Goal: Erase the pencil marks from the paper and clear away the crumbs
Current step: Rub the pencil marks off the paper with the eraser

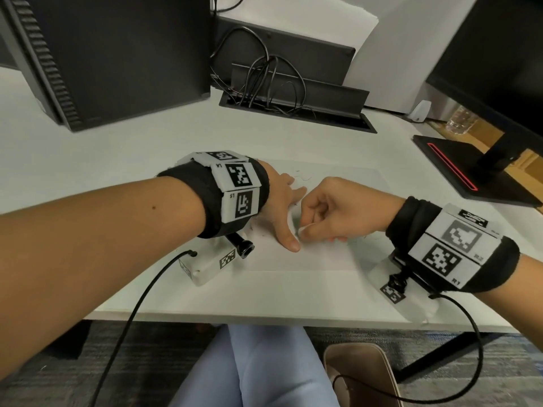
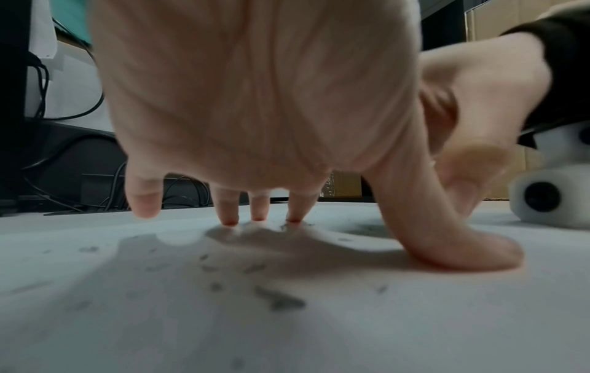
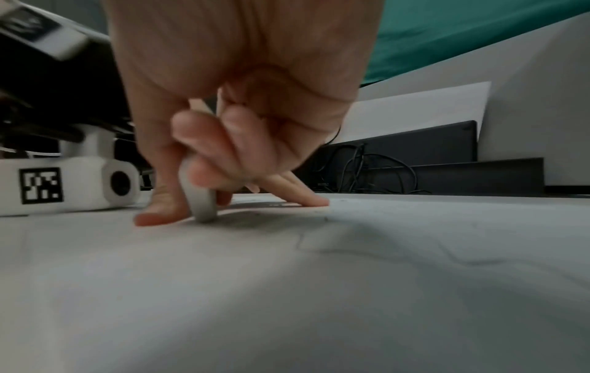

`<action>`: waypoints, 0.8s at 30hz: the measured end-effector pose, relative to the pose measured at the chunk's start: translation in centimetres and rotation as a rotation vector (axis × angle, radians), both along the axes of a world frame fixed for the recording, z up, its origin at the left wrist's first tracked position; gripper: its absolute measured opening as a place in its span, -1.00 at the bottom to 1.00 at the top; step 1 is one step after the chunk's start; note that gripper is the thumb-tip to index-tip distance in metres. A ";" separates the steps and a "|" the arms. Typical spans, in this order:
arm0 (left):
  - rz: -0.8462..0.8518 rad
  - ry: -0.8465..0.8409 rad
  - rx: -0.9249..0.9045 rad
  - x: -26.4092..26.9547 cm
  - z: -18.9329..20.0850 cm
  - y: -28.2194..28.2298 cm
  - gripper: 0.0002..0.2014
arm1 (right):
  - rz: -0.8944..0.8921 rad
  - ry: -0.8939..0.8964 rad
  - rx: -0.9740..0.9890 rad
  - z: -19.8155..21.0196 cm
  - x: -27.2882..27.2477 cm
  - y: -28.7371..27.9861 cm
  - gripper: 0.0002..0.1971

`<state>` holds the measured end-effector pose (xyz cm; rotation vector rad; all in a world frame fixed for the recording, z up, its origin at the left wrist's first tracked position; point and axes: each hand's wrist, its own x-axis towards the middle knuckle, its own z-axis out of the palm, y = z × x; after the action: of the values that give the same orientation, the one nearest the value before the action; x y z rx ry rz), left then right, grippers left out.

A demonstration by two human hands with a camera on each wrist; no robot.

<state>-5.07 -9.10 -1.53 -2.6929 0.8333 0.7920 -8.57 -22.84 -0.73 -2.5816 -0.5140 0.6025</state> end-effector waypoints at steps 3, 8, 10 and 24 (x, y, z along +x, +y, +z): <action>0.002 -0.011 0.011 0.0 0.0 0.0 0.11 | -0.054 -0.067 -0.014 0.1 0.7 -0.5 -0.83; 0.004 0.002 0.014 -0.2 0.2 -0.1 0.09 | -0.008 -0.007 -0.028 0.0 -0.1 -0.3 -0.86; 0.002 -0.008 0.026 -0.3 0.4 -0.1 0.09 | -0.028 -0.059 -0.044 0.1 0.2 -0.8 -0.85; 0.011 -0.010 0.049 -0.5 0.6 -0.2 0.08 | -0.030 -0.014 -0.061 0.0 -0.1 -0.7 -0.86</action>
<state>-5.59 -9.26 -0.95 -2.6583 0.7873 0.7902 -8.68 -23.59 -0.75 -2.6474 -0.4680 0.5993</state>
